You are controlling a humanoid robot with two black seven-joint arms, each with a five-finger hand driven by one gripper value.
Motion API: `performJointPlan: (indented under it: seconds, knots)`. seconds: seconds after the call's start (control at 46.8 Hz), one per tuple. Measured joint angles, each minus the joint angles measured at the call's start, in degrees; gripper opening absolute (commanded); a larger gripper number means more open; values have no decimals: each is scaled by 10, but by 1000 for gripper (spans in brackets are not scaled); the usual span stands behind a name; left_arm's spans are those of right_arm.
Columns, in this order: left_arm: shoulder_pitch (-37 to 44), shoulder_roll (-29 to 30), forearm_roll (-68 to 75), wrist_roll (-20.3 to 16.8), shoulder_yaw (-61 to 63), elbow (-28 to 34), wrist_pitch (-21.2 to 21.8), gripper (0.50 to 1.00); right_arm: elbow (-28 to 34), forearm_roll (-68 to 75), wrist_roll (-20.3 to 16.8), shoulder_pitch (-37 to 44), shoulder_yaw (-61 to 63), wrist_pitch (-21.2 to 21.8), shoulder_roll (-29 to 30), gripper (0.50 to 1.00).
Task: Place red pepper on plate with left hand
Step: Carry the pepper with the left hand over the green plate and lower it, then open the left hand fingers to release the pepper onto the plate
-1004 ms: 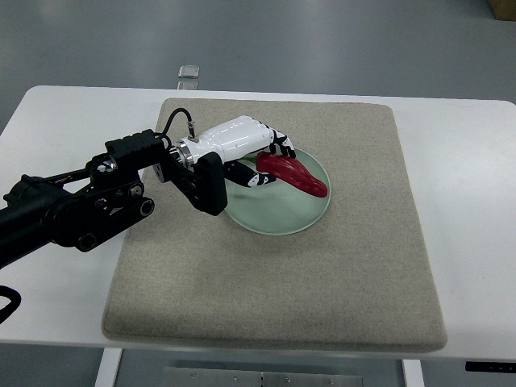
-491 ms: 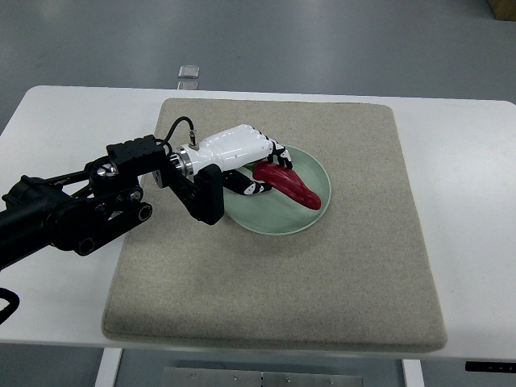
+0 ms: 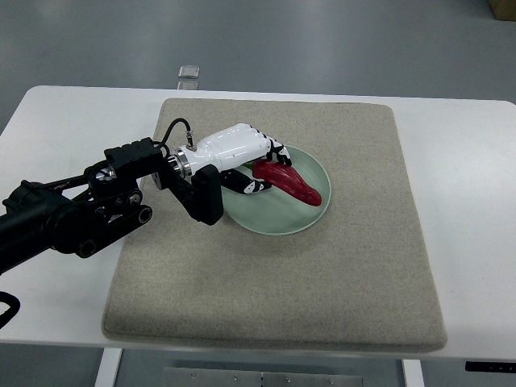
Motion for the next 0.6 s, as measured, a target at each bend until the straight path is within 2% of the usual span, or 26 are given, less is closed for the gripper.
performJointPlan:
  seconds: [0.128,0.235,0.406,0.598]
  knots:
    - [1,-2,-1,0,1,0,19,842,0,0,0,0,0,0,0,932]
    - [1,-2,-1,0,1,0,21,883,0,0,0,0,0,0,0,932]
    - [6,-2,-2,0,1,0,21,889,0,0,0,0,0,0,0,932]
    - [9,-2,-7,0,-6,0,29,947,0,0,0,0,0,0,0,932]
